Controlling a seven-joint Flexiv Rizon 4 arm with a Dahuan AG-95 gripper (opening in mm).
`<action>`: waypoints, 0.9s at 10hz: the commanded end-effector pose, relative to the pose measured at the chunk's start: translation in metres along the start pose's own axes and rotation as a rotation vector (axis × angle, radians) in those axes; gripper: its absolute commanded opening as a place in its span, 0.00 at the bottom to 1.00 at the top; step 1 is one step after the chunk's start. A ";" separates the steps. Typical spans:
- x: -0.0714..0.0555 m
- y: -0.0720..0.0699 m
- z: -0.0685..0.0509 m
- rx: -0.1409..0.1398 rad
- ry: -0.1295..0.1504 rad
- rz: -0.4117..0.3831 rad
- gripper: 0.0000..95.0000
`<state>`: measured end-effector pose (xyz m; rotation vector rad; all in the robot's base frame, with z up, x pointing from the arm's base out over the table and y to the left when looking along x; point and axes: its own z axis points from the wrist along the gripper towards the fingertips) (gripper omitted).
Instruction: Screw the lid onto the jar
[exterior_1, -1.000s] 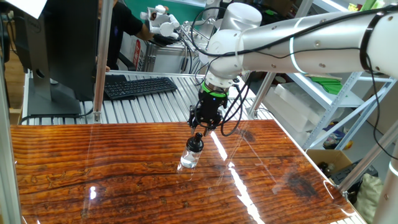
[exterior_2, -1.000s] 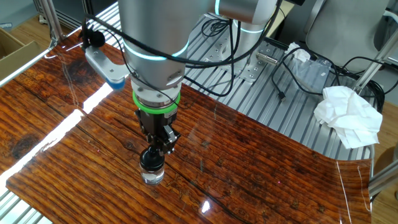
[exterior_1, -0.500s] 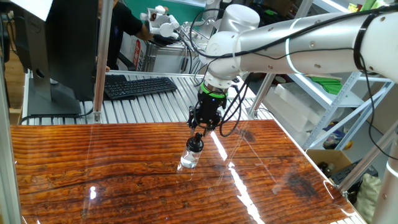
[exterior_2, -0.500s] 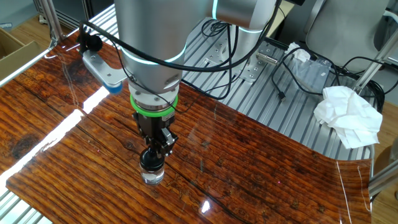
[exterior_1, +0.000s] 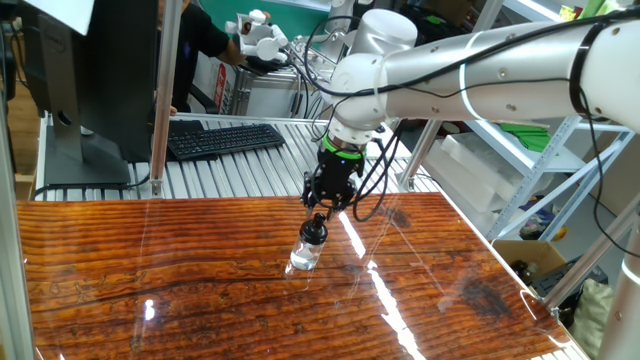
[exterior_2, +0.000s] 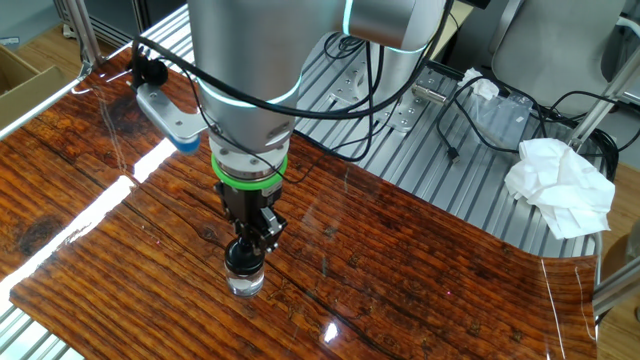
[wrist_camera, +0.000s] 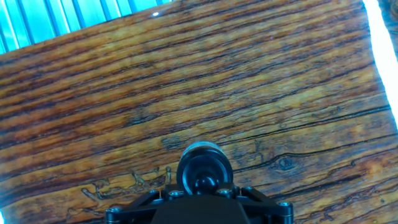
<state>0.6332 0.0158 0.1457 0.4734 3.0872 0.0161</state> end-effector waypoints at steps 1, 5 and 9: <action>-0.001 -0.001 0.002 -0.003 0.004 -0.005 0.40; -0.002 -0.003 0.008 -0.002 0.002 -0.004 0.40; -0.002 -0.004 0.008 0.002 -0.004 -0.016 0.20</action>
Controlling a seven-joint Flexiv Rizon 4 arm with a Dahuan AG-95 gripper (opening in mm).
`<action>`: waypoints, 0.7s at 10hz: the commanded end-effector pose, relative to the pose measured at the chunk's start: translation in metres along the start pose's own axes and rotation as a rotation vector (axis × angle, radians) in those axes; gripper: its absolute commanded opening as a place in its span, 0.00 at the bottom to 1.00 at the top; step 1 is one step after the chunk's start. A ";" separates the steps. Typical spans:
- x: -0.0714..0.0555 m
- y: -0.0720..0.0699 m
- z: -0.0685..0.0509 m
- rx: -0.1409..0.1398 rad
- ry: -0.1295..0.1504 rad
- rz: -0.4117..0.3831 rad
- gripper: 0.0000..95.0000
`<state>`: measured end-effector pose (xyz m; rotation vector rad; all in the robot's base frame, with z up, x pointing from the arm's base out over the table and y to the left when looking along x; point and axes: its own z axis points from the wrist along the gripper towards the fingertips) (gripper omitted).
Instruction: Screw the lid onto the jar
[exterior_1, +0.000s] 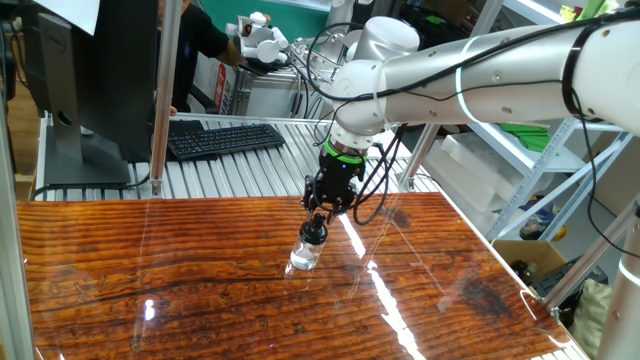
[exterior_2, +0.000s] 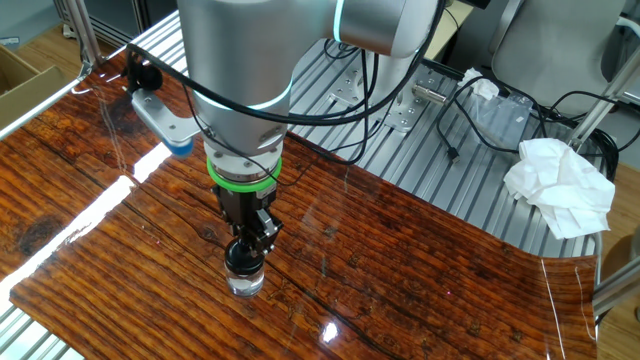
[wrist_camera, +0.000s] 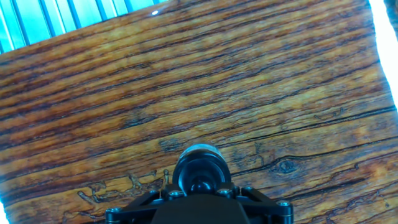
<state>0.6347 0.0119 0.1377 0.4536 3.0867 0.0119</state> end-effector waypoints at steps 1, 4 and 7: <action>0.000 0.000 0.000 0.000 -0.001 -0.006 0.20; 0.000 -0.001 0.000 0.009 -0.014 -0.027 0.00; 0.000 -0.001 0.001 0.006 -0.025 -0.028 0.00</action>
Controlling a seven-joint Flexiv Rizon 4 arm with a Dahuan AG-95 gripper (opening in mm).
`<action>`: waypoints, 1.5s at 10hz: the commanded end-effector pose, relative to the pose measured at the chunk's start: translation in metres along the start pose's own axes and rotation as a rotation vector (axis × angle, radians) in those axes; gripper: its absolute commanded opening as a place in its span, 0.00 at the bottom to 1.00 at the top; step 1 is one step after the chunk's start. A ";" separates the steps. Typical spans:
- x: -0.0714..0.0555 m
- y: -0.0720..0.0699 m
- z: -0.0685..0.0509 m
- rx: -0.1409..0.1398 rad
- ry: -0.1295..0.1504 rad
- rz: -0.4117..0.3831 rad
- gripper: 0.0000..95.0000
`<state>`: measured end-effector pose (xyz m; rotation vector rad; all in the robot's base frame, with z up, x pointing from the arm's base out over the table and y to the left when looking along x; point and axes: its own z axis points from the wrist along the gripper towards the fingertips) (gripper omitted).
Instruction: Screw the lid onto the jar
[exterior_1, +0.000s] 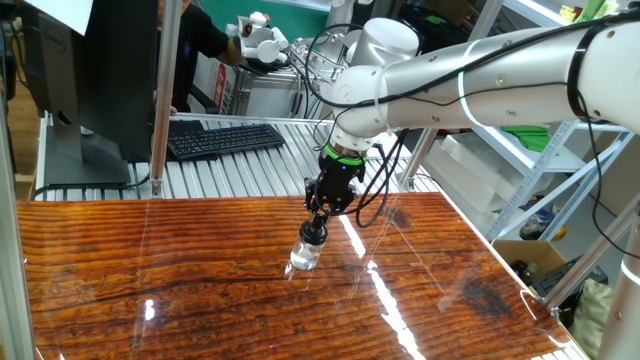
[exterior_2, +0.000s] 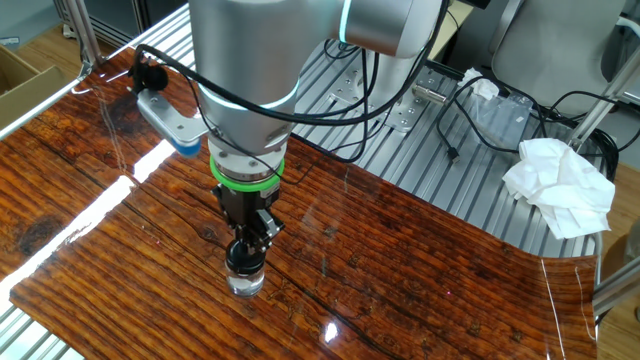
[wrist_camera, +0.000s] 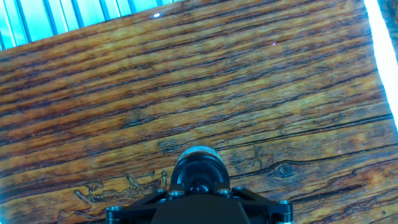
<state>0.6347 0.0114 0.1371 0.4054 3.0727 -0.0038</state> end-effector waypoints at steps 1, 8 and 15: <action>0.000 -0.001 0.000 -0.002 -0.008 0.007 0.00; 0.000 -0.001 0.001 -0.045 0.003 0.172 0.00; 0.000 -0.001 0.002 -0.082 0.022 0.352 0.00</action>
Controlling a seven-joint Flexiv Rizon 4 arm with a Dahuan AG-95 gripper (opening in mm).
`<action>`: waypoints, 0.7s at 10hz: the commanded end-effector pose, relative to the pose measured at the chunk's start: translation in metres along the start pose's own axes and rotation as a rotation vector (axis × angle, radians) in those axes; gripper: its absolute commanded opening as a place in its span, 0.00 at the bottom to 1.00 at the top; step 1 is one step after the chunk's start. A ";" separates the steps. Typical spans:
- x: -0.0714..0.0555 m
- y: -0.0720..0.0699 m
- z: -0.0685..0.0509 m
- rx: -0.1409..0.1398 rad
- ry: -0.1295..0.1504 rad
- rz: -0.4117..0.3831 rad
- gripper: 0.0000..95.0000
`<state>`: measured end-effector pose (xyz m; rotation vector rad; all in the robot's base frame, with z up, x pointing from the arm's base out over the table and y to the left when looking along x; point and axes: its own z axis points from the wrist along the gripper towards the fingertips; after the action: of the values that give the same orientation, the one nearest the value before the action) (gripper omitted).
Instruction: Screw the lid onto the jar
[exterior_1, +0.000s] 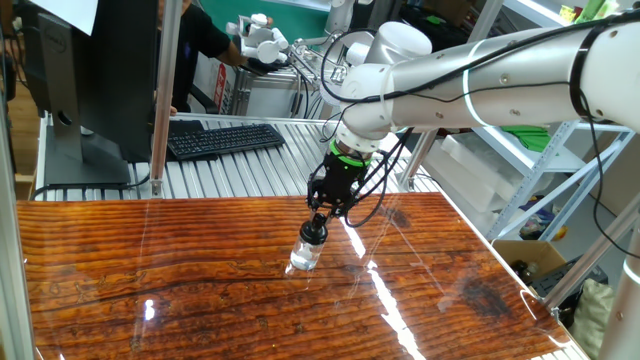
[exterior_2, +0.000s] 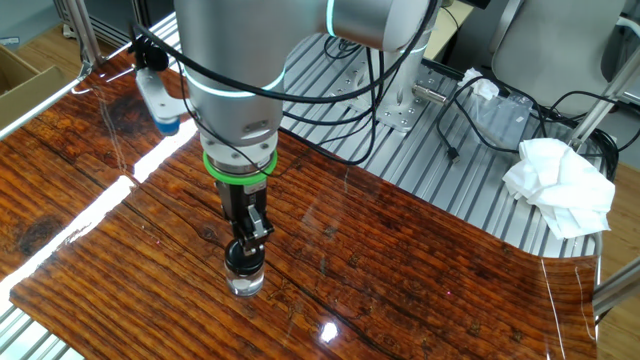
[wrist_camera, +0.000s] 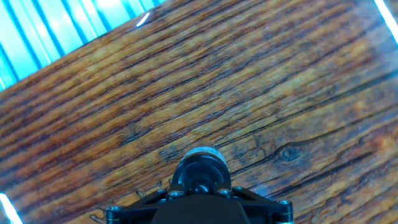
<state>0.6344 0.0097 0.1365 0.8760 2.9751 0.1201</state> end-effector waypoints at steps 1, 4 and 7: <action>0.000 0.001 0.002 -0.008 0.008 0.073 0.00; 0.000 0.001 0.002 -0.011 0.008 0.144 0.00; 0.000 0.001 0.002 -0.019 0.008 0.201 0.00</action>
<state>0.6345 0.0095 0.1365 1.1618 2.8837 0.1516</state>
